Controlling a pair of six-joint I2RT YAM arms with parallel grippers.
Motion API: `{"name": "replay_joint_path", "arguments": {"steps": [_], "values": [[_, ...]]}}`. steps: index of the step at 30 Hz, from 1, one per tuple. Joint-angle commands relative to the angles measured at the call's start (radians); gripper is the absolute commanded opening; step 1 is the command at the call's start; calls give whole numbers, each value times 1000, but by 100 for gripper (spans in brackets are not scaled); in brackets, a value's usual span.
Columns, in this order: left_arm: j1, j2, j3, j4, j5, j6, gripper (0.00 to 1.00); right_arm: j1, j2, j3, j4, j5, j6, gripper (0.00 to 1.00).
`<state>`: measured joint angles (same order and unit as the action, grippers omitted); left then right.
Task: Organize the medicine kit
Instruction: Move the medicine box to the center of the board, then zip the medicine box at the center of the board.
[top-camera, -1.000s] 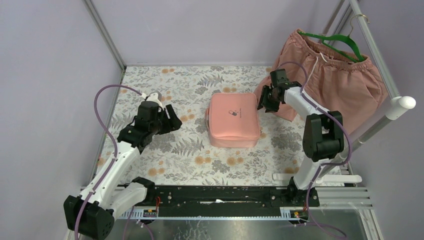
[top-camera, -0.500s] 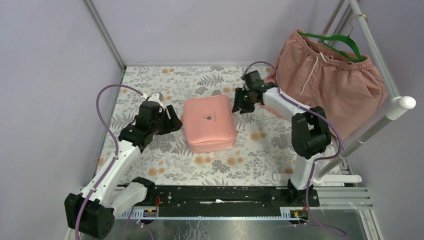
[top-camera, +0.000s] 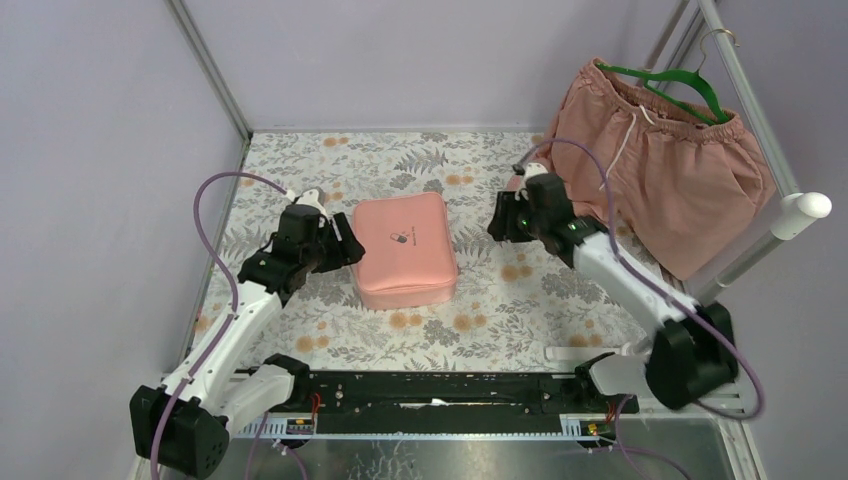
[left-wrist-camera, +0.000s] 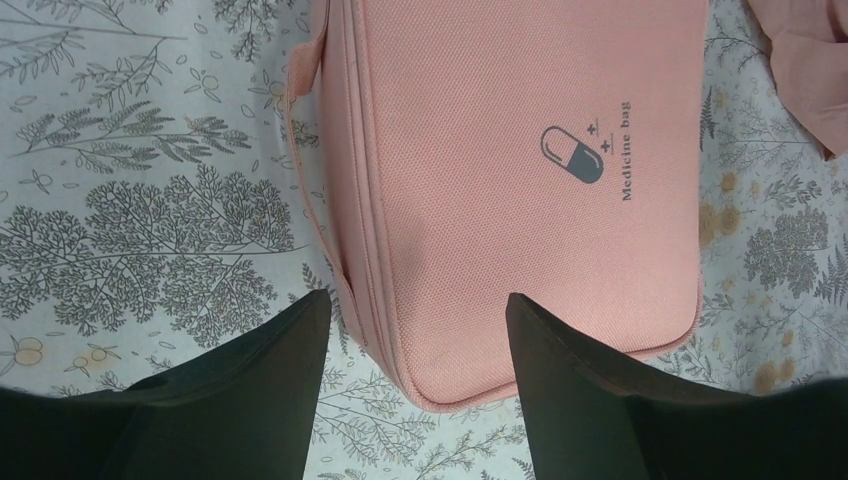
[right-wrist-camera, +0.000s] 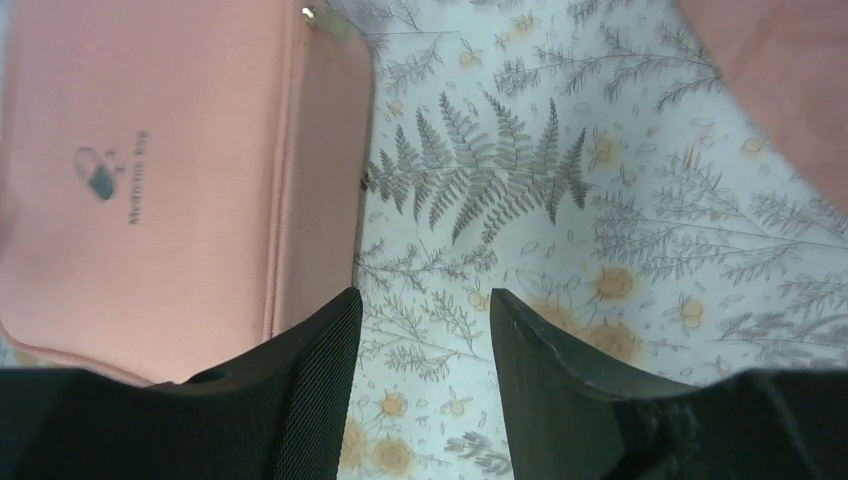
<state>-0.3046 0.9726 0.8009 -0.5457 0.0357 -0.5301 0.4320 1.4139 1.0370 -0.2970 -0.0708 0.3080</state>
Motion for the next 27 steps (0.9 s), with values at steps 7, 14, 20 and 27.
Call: {"name": "replay_joint_path", "arguments": {"steps": [7,14,20,27], "values": [[12,-38,-60,41,14,-86,73,-3,-418,-419,405,-216,-180,78],[12,-34,-77,46,26,-101,73,-3,-408,-593,665,-348,-179,71],[12,-14,-73,63,49,-102,73,0,-288,-565,661,-402,-252,63],[13,27,-50,71,47,-86,73,13,-216,-617,811,-480,-369,69]]}}
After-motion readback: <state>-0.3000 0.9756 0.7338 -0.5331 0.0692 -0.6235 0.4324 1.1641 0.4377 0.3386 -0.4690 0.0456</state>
